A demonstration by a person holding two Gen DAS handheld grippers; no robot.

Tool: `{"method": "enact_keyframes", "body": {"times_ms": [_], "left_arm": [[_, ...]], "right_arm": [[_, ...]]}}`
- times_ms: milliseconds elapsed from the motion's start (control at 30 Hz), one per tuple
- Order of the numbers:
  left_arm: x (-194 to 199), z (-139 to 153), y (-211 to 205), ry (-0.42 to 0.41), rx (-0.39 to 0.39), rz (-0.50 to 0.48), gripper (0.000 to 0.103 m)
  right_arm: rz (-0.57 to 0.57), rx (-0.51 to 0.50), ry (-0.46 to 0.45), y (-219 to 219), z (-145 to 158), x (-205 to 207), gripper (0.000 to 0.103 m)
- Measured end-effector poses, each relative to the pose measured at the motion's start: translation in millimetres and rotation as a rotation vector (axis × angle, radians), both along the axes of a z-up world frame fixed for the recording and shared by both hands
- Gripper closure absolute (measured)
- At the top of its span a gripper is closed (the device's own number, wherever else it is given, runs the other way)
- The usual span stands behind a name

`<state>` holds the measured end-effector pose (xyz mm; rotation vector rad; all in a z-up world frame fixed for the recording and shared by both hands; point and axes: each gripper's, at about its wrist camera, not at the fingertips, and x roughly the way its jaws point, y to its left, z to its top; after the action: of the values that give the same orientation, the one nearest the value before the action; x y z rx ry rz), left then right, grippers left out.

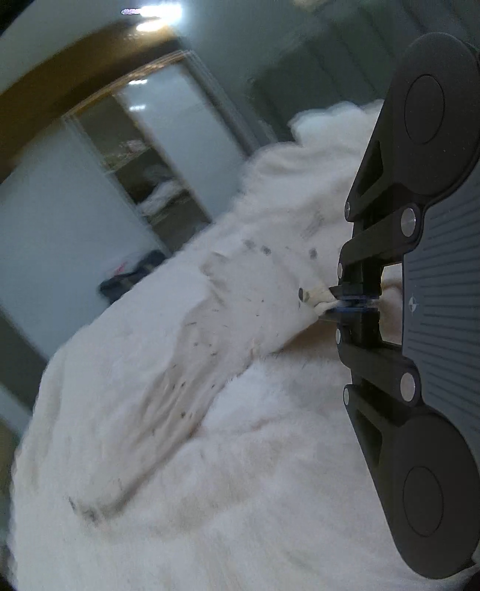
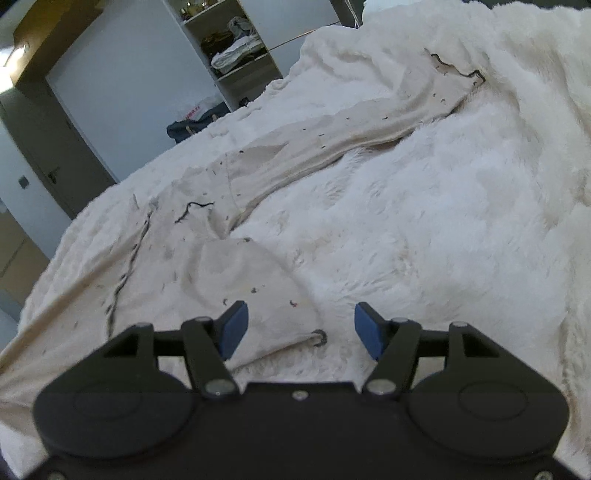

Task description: Fold clothes

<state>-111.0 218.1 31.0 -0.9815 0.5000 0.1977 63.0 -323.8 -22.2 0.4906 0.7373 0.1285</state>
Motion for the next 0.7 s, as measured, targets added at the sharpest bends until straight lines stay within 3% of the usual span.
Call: {"method": "enact_keyframes", "body": {"times_ms": [33, 100, 167, 233, 267, 333, 400, 500, 600, 700], "left_arm": [[-2.5, -1.8, 3.4, 0.020, -0.004, 0.019, 0.100], [-5.7, -37.1, 19.7, 0.187, -0.059, 0.073, 0.099], [-2.3, -75.5, 30.0, 0.351, -0.168, 0.073, 0.097], [-6.7, -85.8, 28.9, 0.374, -0.198, 0.053, 0.097], [-13.5, -78.5, 20.0, 0.349, -0.137, 0.055, 0.095], [-16.4, -56.5, -1.4, 0.312, 0.020, 0.032, 0.073], [-4.5, -22.8, -48.5, 0.219, 0.315, -0.111, 0.049], [21.3, 13.1, -136.8, 0.075, 0.726, -0.409, 0.034], [48.3, 21.0, -211.4, -0.054, 0.906, -0.630, 0.028], [74.3, 10.8, -271.2, -0.086, 1.037, -0.748, 0.028]], "right_arm": [[0.002, 0.007, -0.003, 0.6, 0.7, -0.3, 0.041], [0.009, 0.009, -0.009, 3.2, 2.0, -0.4, 0.041], [0.026, 0.004, -0.018, 8.7, 3.9, -0.4, 0.041], [0.038, -0.007, -0.021, 13.1, 5.4, -0.1, 0.041], [0.037, -0.010, -0.023, 13.6, 5.9, -0.5, 0.041], [0.028, -0.012, -0.030, 13.0, 7.8, -2.5, 0.041], [0.003, -0.004, -0.040, 8.5, 9.6, -4.5, 0.041], [-0.037, 0.015, -0.049, -0.1, 10.7, -6.6, 0.041], [-0.078, 0.041, -0.049, -12.0, 10.1, -8.1, 0.041], [-0.109, 0.056, -0.054, -24.3, 10.1, -11.1, 0.041]]}}
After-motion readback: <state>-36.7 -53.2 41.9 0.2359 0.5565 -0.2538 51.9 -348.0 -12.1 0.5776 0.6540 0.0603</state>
